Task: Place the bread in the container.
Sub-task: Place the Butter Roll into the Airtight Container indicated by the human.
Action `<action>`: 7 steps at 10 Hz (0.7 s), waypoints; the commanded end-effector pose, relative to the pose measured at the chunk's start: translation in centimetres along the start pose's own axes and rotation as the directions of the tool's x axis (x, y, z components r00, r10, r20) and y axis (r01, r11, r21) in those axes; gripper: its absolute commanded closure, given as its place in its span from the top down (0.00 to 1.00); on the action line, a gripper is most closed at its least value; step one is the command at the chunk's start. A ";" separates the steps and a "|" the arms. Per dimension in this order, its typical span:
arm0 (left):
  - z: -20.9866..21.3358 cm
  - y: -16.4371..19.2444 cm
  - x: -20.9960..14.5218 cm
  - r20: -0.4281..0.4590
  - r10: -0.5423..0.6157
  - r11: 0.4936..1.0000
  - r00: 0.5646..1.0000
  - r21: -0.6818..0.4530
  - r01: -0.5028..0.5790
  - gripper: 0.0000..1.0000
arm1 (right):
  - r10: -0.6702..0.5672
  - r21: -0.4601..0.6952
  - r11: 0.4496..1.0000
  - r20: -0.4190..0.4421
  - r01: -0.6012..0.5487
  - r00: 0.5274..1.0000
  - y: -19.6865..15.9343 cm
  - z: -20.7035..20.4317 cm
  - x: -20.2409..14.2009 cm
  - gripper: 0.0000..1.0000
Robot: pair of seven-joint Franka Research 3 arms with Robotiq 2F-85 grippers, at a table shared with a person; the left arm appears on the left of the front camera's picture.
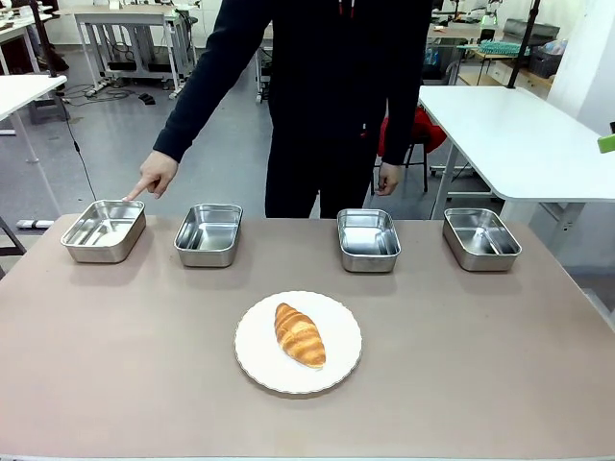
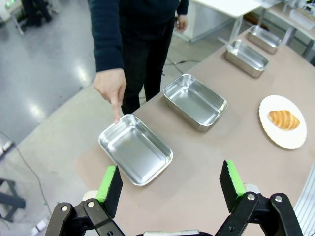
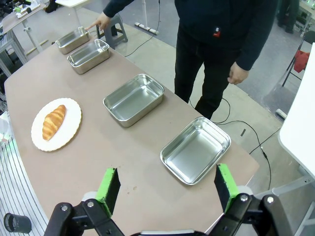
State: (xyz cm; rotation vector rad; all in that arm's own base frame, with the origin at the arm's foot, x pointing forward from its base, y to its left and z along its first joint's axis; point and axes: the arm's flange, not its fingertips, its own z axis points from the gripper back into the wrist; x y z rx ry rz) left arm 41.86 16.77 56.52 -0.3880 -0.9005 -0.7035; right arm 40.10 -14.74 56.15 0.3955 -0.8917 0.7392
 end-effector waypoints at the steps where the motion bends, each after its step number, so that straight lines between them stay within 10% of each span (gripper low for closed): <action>1: -4.5 -3.7 2.6 -0.112 0.127 0.991 0.986 0.064 -0.120 1.00 | 0.003 0.005 1.000 0.016 -0.003 1.000 0.0 0.0 0.1 1.00; 7: -23.5 -16.7 4.4 -0.203 0.546 0.821 0.813 0.325 -0.470 1.00 | 0.003 0.005 1.000 0.016 -0.003 1.000 0.0 0.0 0.1 1.00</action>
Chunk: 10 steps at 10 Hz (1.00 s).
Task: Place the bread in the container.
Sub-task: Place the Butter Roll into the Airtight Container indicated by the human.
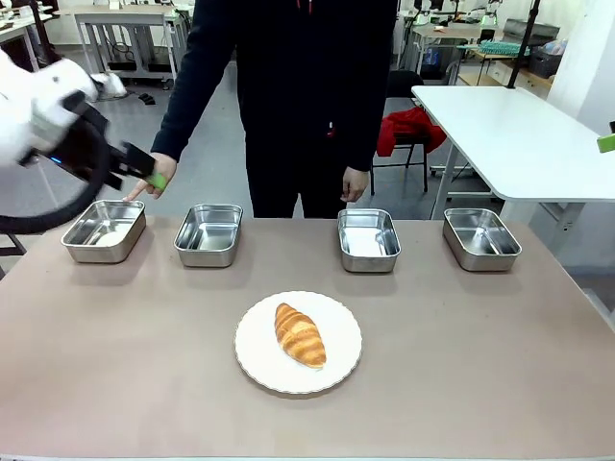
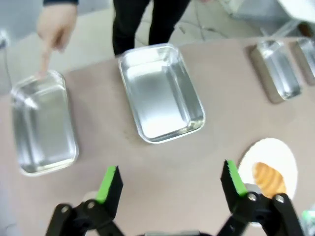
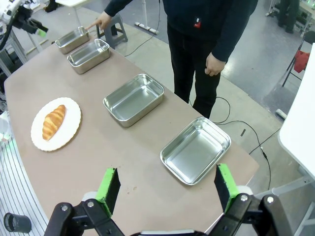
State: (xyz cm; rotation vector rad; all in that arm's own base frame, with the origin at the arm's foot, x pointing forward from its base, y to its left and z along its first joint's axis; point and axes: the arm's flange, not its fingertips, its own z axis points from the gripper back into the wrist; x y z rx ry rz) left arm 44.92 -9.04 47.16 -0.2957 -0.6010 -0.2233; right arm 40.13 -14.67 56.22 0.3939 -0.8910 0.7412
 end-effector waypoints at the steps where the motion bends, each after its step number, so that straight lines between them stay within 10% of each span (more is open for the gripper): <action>1: -3.9 -3.8 -0.4 -0.092 0.102 0.994 0.991 0.056 -0.097 1.00 | 0.001 0.005 1.000 0.018 -0.001 1.000 0.0 0.0 0.0 1.00; 4: -10.6 -8.2 -2.4 -0.282 0.114 0.993 0.953 -0.007 -0.120 1.00 | 0.001 0.005 1.000 0.018 -0.001 1.000 0.0 0.0 0.0 1.00; 5: -8.0 -7.3 -3.3 -0.163 0.103 0.995 0.981 0.016 -0.101 1.00 | 0.001 0.005 1.000 0.018 -0.001 1.000 0.0 0.0 0.0 1.00; 10: -8.3 -7.7 -2.6 -0.170 0.125 0.992 0.978 0.006 -0.125 1.00 | 0.001 0.005 1.000 0.018 -0.001 1.000 0.0 0.0 0.0 1.00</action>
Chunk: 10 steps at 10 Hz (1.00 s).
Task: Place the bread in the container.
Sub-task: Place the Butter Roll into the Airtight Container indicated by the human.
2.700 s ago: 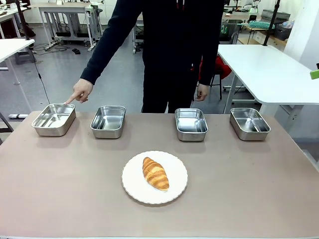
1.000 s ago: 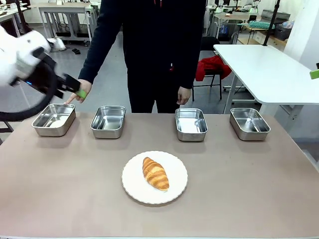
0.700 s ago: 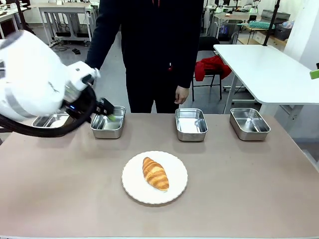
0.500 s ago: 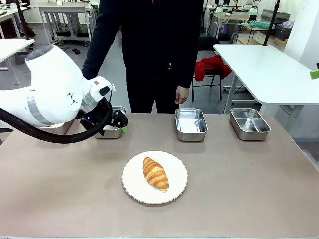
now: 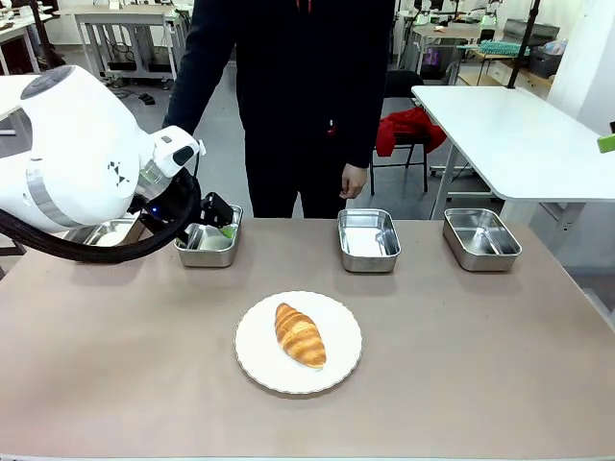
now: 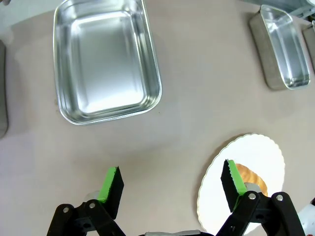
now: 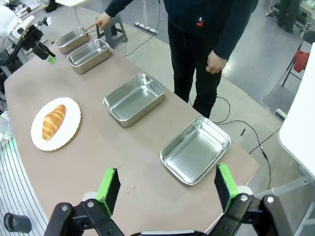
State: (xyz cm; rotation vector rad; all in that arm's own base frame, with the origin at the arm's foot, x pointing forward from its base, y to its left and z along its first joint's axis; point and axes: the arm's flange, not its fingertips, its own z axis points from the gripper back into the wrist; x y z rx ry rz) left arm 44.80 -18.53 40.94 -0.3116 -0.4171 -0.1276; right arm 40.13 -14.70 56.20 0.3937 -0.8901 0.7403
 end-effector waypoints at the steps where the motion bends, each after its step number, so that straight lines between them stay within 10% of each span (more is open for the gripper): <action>1: -0.7 -2.2 -0.5 0.027 0.024 1.000 0.999 0.012 -0.024 1.00 | 0.002 0.005 1.000 0.018 -0.002 1.000 0.0 0.0 0.0 1.00; 5: -1.8 -12.1 -1.8 -0.050 0.231 0.968 0.972 0.113 -0.224 1.00 | 0.002 0.005 1.000 0.018 -0.002 1.000 0.0 0.0 0.0 1.00; 10: -5.7 -16.0 -4.4 -0.172 0.488 0.872 0.856 0.138 -0.469 1.00 | 0.002 0.005 1.000 0.018 -0.002 1.000 0.0 0.0 0.0 1.00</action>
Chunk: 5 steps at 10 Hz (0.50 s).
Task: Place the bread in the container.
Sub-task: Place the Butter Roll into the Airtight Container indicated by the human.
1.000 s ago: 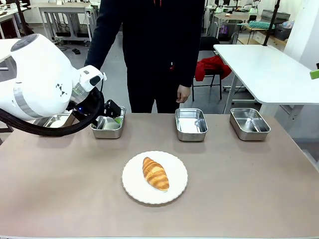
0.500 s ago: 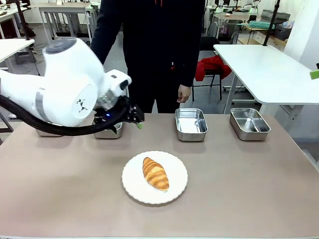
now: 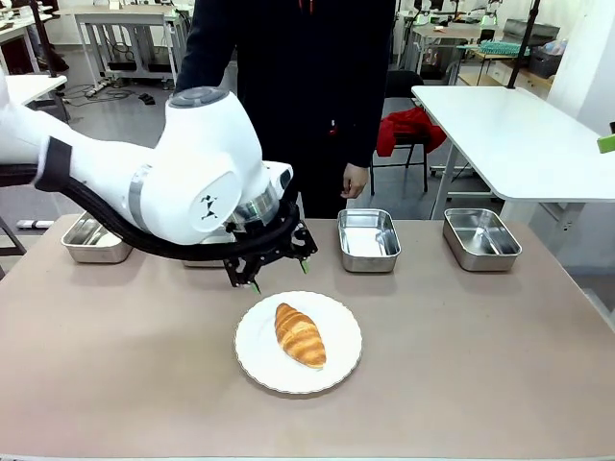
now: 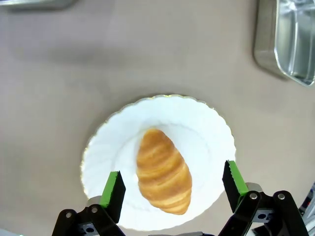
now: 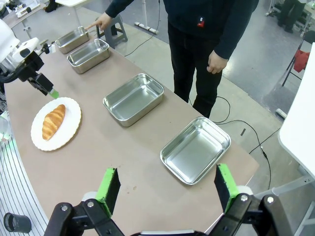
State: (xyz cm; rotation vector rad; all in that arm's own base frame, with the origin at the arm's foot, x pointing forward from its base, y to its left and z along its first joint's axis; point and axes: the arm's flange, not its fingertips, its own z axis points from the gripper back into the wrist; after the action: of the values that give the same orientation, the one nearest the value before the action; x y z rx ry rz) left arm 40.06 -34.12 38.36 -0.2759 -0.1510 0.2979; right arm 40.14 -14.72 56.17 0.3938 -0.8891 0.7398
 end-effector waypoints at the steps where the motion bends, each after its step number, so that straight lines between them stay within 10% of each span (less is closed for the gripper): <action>1: -0.6 -1.1 -1.0 -0.005 0.087 0.996 0.996 -0.009 -0.087 1.00 | 0.003 0.005 1.000 0.019 -0.003 1.000 0.0 0.0 0.1 1.00; 5: -2.2 -1.3 -3.5 -0.116 0.114 0.992 0.987 0.068 -0.107 1.00 | 0.003 0.005 1.000 0.019 -0.003 1.000 0.0 0.0 0.1 1.00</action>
State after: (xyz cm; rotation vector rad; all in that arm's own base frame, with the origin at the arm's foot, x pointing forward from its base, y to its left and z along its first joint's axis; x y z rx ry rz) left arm 37.60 -36.47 36.34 -0.2519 -0.0513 0.3761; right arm 40.14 -14.72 56.16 0.3937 -0.8890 0.7396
